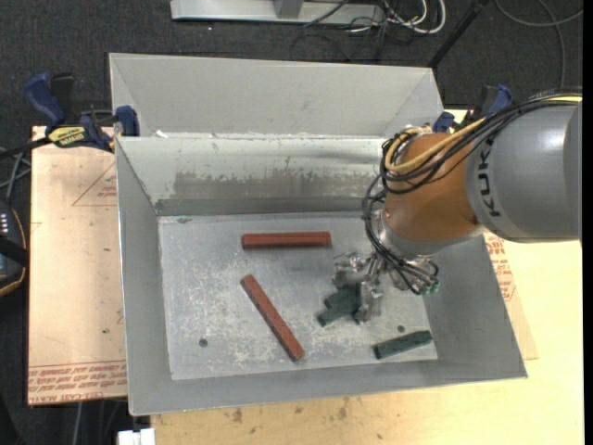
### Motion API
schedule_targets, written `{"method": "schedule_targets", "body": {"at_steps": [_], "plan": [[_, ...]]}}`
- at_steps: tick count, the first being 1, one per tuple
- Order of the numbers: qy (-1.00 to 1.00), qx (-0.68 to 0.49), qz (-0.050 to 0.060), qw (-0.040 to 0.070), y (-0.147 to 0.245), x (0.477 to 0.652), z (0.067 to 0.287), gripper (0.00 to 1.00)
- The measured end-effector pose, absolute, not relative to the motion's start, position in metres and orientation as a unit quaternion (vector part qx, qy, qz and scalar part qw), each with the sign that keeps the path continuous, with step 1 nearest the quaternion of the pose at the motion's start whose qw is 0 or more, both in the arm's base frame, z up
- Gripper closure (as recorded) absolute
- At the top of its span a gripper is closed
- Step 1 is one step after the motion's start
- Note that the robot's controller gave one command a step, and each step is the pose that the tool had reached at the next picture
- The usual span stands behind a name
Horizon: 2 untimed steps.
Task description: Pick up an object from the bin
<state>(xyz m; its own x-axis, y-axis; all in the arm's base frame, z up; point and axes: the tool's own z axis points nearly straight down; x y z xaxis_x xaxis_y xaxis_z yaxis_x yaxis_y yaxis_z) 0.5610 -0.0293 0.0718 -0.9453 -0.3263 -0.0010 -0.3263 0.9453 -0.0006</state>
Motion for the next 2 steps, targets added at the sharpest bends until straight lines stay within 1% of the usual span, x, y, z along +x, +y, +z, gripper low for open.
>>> {"method": "schedule_targets", "body": {"at_steps": [2], "plan": [[0.986,-0.166,0.000,0.000,-0.0293,0.5608,0.0731,1.00]]}}
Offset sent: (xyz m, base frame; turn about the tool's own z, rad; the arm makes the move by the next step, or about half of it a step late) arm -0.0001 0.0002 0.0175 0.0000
